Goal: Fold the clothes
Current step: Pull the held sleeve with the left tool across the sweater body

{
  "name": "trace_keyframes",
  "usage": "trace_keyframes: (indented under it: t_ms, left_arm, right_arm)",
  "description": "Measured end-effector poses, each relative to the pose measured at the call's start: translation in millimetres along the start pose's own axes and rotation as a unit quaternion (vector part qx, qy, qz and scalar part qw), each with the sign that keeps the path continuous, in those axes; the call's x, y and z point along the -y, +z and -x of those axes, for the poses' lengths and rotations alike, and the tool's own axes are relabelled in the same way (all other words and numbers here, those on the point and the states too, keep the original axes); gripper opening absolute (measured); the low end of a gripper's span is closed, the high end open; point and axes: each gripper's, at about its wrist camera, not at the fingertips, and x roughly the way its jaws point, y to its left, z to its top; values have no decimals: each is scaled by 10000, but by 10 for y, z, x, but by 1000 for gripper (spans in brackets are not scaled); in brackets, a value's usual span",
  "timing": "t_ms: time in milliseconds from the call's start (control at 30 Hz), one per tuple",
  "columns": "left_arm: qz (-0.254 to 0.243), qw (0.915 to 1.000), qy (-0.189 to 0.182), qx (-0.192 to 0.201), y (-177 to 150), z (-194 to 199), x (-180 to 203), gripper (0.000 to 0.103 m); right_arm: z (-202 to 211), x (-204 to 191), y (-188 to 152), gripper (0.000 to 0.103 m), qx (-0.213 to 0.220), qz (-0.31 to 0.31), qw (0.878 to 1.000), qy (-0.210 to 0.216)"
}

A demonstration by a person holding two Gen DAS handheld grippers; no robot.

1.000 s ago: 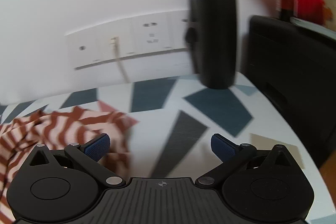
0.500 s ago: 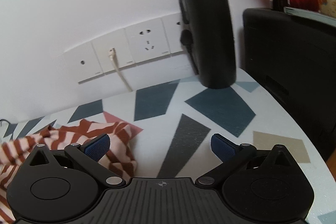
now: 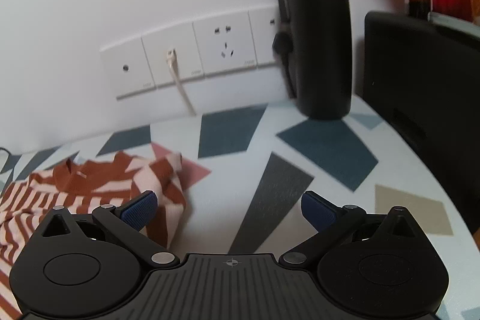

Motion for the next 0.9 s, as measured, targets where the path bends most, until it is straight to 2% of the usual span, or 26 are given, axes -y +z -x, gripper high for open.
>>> trace_keyframes:
  t_ms: [67, 133, 167, 233, 333, 500, 600, 700, 733, 800, 833, 900]
  left_arm:
    - [48, 9999, 2, -116, -69, -114, -32, 11]
    - [31, 10000, -10, -86, -86, -126, -30, 11]
    - [22, 10000, -16, -71, -94, -132, -29, 11]
    - [38, 10000, -39, -26, -84, -133, -47, 11]
    - [27, 10000, -87, 8, -95, -138, -66, 11]
    - [3, 9998, -183, 77, -114, -146, -96, 11]
    - [-7, 9995, -252, 180, -135, -150, -115, 11]
    - [-36, 9990, -317, 307, -176, -153, -127, 11]
    - [-16, 9988, -358, 336, -190, -149, -141, 11]
    - [41, 9982, -453, 381, -213, -147, -177, 11]
    - [76, 9979, -508, 398, -222, -147, -199, 11]
    - [83, 9976, -544, 431, -236, -150, -215, 11]
  right_arm:
    - [52, -2, 8, 93, 277, -5, 9995, 121]
    - [89, -41, 12, 60, 498, 127, 9982, 310]
    - [98, -73, 11, 54, 559, 241, 9973, 403]
    - [101, -172, -4, 32, 630, 532, 9952, 525]
    - [59, -335, -31, 30, 650, 952, 9913, 631]
    - [-156, -521, -88, 30, 246, 1454, 9875, 557]
    - [-199, -593, -146, 28, 156, 1712, 9842, 432]
    - [-156, -535, -109, 7, 216, 1597, 9862, 377]
    - [-140, -510, -94, 7, 240, 1540, 9871, 363]
    - [-73, -304, -10, 6, 343, 980, 9936, 439]
    - [-64, -203, 21, 1, 370, 702, 9960, 419]
    - [-72, -15, 54, 0, 414, 292, 9987, -18]
